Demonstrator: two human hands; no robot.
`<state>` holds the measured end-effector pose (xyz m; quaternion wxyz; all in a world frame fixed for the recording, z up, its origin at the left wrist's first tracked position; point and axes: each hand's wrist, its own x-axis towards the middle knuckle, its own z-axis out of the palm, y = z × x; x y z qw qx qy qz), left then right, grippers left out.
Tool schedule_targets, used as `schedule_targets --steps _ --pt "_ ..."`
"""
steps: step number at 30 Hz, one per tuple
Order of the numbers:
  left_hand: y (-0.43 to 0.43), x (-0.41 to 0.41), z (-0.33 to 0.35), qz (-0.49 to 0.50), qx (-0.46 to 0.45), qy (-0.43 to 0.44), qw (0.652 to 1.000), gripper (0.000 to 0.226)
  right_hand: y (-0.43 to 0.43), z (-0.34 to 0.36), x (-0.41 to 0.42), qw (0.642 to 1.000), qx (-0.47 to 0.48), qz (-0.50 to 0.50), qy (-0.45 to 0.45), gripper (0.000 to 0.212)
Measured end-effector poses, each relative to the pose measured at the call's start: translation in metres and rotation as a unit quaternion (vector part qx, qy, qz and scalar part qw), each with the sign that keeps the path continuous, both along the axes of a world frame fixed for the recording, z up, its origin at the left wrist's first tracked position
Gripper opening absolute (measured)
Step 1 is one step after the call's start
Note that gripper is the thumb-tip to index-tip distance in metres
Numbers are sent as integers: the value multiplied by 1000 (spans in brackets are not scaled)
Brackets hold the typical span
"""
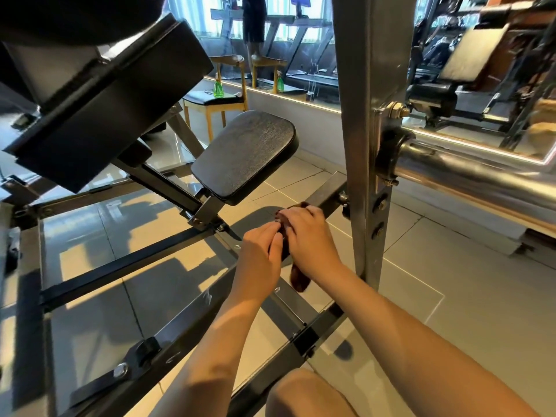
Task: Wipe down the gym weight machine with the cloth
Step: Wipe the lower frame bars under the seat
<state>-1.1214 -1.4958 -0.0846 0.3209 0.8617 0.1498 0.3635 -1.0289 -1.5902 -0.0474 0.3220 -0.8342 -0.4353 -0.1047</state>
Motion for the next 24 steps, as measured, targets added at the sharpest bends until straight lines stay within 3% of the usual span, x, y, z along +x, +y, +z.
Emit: schedule_targets --steps 4,8,13,16,18,21,24 --pt "-6 -6 5 7 14 15 1000 35 2 26 36 994 -3 -88 69 36" --pt "-5 -18 15 7 -51 54 997 38 3 15 18 998 3 -33 60 34" --pt "-3 -38 8 63 36 111 991 21 -1 -16 -27 998 34 37 33 22" --pt "-1 -48 5 80 26 147 986 24 -10 -20 -35 998 16 64 4 24" --pt "4 -57 1 90 36 160 982 30 -12 -11 -24 998 -2 48 -35 25" --pt "8 -70 0 108 45 167 979 33 -8 0 -19 998 51 -39 15 25" --pt "1 -80 1 101 41 186 976 32 0 -21 -50 999 51 8 0 24"
